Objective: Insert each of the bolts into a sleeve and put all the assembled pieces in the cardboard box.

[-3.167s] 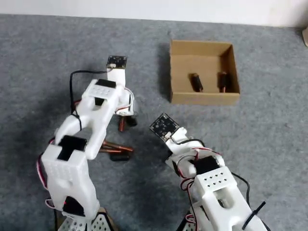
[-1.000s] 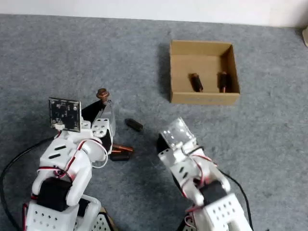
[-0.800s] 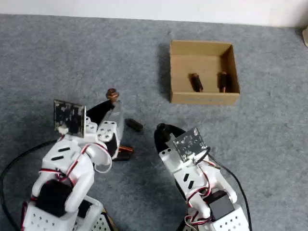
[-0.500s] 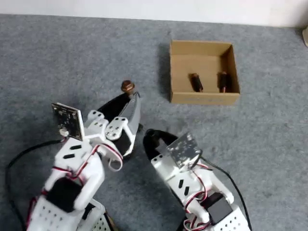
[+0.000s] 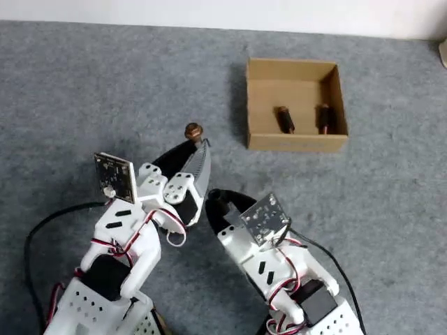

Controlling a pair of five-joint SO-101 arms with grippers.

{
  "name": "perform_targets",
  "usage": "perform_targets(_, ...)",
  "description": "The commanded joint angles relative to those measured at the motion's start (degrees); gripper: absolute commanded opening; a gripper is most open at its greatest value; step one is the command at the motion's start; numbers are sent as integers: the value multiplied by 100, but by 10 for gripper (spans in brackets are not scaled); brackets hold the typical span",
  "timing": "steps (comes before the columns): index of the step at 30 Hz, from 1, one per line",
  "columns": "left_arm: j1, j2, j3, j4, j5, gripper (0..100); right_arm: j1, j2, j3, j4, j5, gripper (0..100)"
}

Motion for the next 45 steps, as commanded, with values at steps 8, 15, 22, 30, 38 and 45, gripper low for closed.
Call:
perform_targets(8, 831, -127, -145, 440, 0, 5, 611, -75, 303, -532, -9, 5)
perform_targets(15, 840, -127, -163, 422, 0, 5, 602, -75, 382, -585, -9, 5)
perform_targets(22, 822, -75, -92, 422, 0, 5, 602, -75, 382, -567, -9, 5)
perform_targets(30, 813, -75, 409, -378, 0, 5, 593, -75, 374, -567, -9, 5)
perform_targets(38, 813, -84, 198, -492, 0, 5, 426, -75, 382, -541, -9, 5)
perform_targets(45, 813, -84, 207, -510, -18, 5, 312, -75, 382, -356, -9, 5)
